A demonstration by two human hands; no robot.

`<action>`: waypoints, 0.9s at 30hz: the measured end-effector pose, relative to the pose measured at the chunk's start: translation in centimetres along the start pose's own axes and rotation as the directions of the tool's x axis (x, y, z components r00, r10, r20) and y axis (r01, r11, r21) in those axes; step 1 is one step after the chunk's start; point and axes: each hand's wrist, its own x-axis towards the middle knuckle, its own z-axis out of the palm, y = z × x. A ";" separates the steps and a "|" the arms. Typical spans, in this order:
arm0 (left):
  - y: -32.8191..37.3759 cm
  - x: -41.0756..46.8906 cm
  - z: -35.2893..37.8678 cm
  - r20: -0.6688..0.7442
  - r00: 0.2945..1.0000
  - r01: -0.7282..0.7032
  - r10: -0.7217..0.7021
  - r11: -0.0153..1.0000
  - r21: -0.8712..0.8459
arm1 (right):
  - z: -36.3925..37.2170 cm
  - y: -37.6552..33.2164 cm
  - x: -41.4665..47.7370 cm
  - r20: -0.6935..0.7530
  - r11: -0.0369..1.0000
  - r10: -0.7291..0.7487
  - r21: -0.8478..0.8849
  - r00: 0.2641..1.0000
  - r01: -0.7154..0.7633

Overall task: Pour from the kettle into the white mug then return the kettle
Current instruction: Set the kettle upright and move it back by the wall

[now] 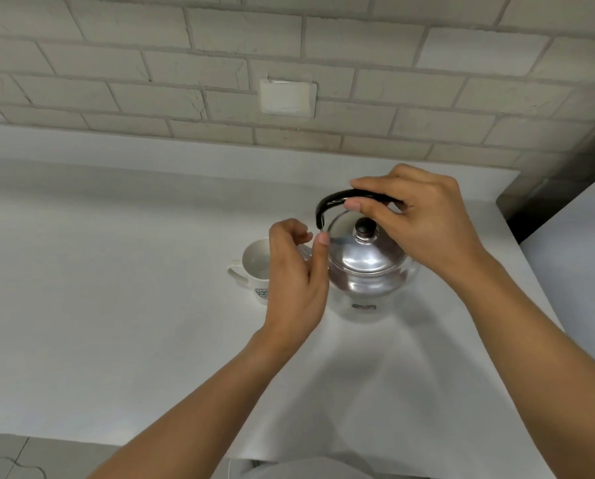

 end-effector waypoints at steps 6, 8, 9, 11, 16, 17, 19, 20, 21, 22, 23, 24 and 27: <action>-0.2 3.9 1.2 0.225 0.972 -0.121 0.074 0.972 0.203 | 0.9 3.4 -2.2 -0.058 0.990 0.100 0.102 0.993 -0.094; -0.5 4.7 2.0 0.219 0.972 -0.132 0.084 0.967 0.217 | 1.3 4.6 -2.0 -0.063 0.981 0.144 0.144 0.988 -0.134; -0.7 5.2 2.5 0.209 0.974 -0.133 0.086 0.965 0.226 | 1.5 5.2 -1.8 -0.058 0.975 0.163 0.164 0.985 -0.152; -1.0 6.3 3.2 0.195 0.977 -0.138 0.090 0.958 0.251 | 1.9 6.4 -1.1 -0.032 0.956 0.208 0.220 0.978 -0.196; -1.8 11.4 4.8 0.185 0.977 -0.161 0.108 0.939 0.304 | 2.9 10.6 0.9 0.054 0.909 0.340 0.236 0.939 -0.343; -2.0 12.5 5.0 0.182 0.978 -0.160 0.106 0.936 0.313 | 3.2 11.6 1.1 0.064 0.914 0.363 0.172 0.930 -0.368; -2.7 14.7 5.5 0.172 0.981 -0.140 0.086 0.933 0.331 | 4.2 13.6 1.5 0.088 0.909 0.401 0.088 0.912 -0.408; -3.0 15.7 5.7 0.168 0.983 -0.124 0.070 0.934 0.335 | 4.8 14.4 1.7 0.103 0.903 0.415 0.077 0.904 -0.423; -3.4 16.5 6.1 0.167 0.985 -0.106 0.051 0.934 0.340 | 5.5 15.2 2.1 0.120 0.895 0.430 0.076 0.895 -0.440; -3.8 17.3 6.4 0.172 0.985 -0.088 0.029 0.934 0.346 | 6.2 15.8 2.4 0.137 0.884 0.448 0.081 0.883 -0.461; -4.3 17.9 6.8 0.177 0.984 -0.069 0.007 0.934 0.350 | 6.9 16.4 2.9 0.152 0.870 0.469 0.087 0.870 -0.485; -4.6 18.6 7.2 0.178 0.984 -0.049 -0.015 0.936 0.350 | 7.5 17.0 3.3 0.164 0.855 0.491 0.097 0.856 -0.509; -5.7 20.5 8.2 0.161 0.985 0.004 -0.064 0.938 0.346 | 9.3 18.7 4.5 0.200 0.818 0.532 0.130 0.823 -0.560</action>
